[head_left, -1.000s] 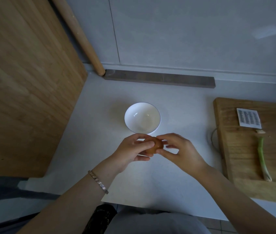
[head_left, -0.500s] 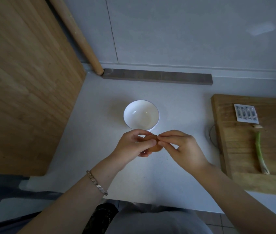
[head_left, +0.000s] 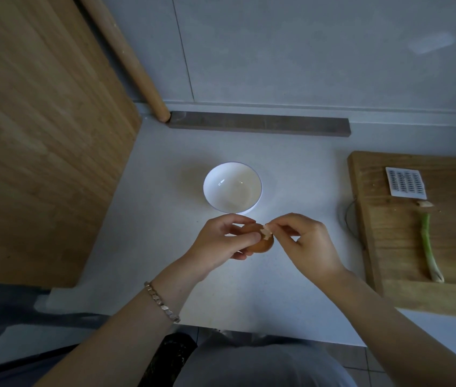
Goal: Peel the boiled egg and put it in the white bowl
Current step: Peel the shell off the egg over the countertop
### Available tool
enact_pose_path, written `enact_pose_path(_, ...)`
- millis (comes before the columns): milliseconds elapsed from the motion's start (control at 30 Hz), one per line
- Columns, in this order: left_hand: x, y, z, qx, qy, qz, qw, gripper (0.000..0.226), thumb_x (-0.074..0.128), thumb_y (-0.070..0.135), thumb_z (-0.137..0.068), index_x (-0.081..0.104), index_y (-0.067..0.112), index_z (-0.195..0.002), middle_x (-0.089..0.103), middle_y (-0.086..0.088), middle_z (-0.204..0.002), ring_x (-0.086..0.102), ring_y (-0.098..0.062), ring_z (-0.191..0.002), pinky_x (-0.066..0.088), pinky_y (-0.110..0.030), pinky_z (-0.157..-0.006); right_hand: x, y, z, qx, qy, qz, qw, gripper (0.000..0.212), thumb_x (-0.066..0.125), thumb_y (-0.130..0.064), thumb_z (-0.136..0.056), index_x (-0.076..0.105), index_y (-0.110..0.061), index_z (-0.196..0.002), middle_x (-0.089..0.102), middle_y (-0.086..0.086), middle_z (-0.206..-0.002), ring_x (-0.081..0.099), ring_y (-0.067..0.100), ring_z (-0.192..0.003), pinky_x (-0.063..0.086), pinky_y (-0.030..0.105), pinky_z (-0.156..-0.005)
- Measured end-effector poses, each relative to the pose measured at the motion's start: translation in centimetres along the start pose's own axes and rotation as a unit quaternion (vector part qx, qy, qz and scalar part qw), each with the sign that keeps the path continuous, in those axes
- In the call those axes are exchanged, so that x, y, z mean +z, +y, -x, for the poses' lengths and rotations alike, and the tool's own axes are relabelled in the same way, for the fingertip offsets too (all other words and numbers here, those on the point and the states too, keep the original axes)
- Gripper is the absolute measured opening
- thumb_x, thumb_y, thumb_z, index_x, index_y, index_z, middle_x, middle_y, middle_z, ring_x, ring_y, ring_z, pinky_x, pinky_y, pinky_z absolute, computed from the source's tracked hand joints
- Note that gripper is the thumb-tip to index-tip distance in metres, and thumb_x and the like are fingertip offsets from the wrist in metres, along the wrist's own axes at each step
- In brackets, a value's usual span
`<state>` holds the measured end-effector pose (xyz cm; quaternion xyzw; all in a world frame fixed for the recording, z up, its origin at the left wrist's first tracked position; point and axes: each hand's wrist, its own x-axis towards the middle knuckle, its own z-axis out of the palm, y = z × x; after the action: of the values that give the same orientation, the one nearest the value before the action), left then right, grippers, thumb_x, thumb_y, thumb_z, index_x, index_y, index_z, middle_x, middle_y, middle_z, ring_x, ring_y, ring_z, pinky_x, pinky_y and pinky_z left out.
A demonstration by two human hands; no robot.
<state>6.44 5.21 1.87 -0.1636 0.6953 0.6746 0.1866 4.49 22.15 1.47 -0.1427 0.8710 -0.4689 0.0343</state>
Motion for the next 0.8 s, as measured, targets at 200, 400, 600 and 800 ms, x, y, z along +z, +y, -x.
enact_pose_path(200, -0.22, -0.16, 0.20, 0.028, -0.005, -0.003, 1.000, 0.023, 0.072, 0.014, -0.074, 0.069, 0.035, -0.083, 0.070, 0.001, -0.094, 0.072, -0.017, -0.071, 0.059, -0.027, -0.064, -0.02, 0.47, -0.75, 0.182, 0.006, -0.198, 0.963, 0.020, 0.055, -0.005, -0.087, 0.063, -0.018, -0.074, 0.067, 0.001, -0.072, 0.067, 0.002, -0.058, 0.054, 0.012, -0.053)
enact_pose_path(400, -0.31, 0.21, 0.18, 0.035, 0.007, -0.010, 0.999, 0.023, 0.070, 0.019, -0.067, 0.067, 0.037, -0.082, 0.070, 0.003, -0.088, 0.069, -0.009, -0.065, 0.057, -0.025, -0.060, 0.25, 0.32, -0.58, 0.137, -0.061, -0.165, 0.975, 0.037, 0.052, 0.001, -0.083, 0.069, -0.031, -0.074, 0.071, -0.014, -0.069, 0.067, 0.002, -0.065, 0.055, 0.012, -0.064)
enact_pose_path(600, -0.22, 0.62, -0.21, 0.047, -0.005, -0.120, 0.992, 0.024, 0.066, 0.031, -0.062, 0.064, 0.044, -0.082, 0.069, 0.006, -0.090, 0.067, -0.015, -0.071, 0.057, -0.029, -0.065, 0.77, 0.69, -0.94, 0.152, -0.083, -0.201, 0.964, 0.015, 0.068, -0.021, -0.079, 0.068, -0.030, -0.067, 0.071, -0.017, -0.062, 0.069, 0.005, -0.065, 0.057, 0.015, -0.063)
enact_pose_path(800, -0.21, 0.58, -0.34, 0.037, 0.007, -0.105, 0.994, 0.024, 0.066, 0.030, -0.061, 0.064, 0.043, -0.081, 0.068, 0.008, -0.083, 0.065, -0.006, -0.063, 0.053, -0.018, -0.056, 0.91, 0.92, -1.07, 0.175, -0.095, -0.291, 0.936, 0.008, 0.069, -0.011, -0.078, 0.072, -0.019, -0.079, 0.075, -0.005, -0.071, 0.072, 0.012, -0.071, 0.056, 0.016, -0.063)
